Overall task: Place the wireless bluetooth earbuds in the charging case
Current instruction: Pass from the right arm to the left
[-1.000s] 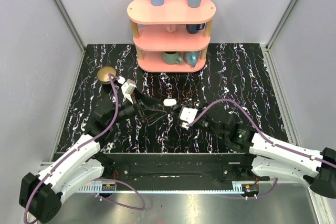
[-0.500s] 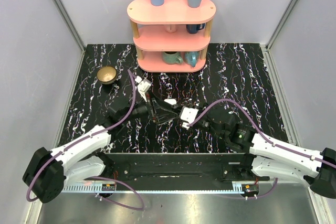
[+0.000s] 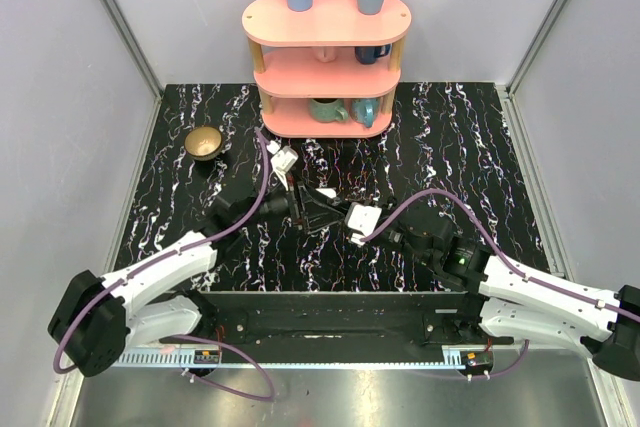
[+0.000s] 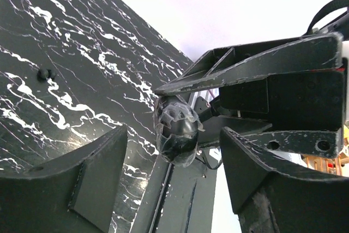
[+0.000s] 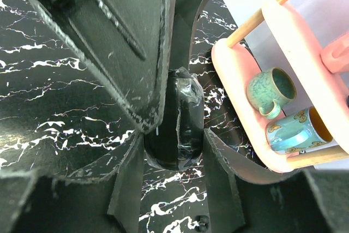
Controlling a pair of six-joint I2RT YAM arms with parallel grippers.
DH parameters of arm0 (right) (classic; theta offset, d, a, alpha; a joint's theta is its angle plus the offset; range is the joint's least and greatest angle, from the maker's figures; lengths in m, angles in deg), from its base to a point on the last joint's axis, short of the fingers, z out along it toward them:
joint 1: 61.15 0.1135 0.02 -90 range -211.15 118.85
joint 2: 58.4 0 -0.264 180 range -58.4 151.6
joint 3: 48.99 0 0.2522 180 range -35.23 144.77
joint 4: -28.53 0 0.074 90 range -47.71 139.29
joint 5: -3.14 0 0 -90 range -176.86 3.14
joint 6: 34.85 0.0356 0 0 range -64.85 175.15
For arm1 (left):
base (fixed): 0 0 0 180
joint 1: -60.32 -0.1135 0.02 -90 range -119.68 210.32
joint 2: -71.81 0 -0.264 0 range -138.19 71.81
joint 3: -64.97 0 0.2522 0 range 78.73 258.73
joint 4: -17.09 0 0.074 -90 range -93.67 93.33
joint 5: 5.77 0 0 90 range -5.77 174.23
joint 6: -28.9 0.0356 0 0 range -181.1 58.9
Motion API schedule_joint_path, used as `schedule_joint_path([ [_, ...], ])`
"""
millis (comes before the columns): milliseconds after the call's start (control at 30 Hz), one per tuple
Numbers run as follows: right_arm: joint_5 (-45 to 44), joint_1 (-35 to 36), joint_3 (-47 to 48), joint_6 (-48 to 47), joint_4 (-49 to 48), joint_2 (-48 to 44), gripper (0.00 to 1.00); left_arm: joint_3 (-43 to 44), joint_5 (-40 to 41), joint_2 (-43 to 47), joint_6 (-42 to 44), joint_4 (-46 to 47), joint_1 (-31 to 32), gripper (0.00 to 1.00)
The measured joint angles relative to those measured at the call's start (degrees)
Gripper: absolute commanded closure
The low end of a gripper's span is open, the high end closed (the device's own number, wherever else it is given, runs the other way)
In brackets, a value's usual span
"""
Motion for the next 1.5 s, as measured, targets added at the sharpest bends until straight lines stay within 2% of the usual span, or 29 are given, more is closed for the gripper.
schedule_joint_path([
  [267,0.02,0.02,-0.33,0.04,0.02,0.00,0.92,0.02,0.96,-2.08,-0.26,0.04,1.55,0.37],
  [433,0.02,0.04,-0.33,0.33,-0.26,-0.04,0.92,0.02,2.95,-2.08,-0.26,0.55,2.36,0.47],
  [767,-0.22,0.04,-0.44,1.33,-1.20,-0.04,0.92,0.02,4.68,-2.67,-0.24,1.68,3.43,0.45],
  [933,-0.57,0.04,-0.44,1.84,-1.22,-0.04,0.92,0.02,5.01,-2.67,-0.11,1.68,3.54,0.47],
  [1200,-1.09,0.09,-0.44,2.47,-1.22,-0.04,0.92,0.02,5.88,-2.40,0.35,0.92,3.54,0.39],
  [1400,-1.11,0.17,-0.44,2.58,-1.22,-0.04,0.92,0.02,6.60,-1.09,1.70,-1.14,3.54,0.40],
  [1500,-1.11,0.17,-0.48,2.58,-1.22,-0.04,0.92,0.02,6.80,-0.48,2.08,-1.97,3.54,0.44],
])
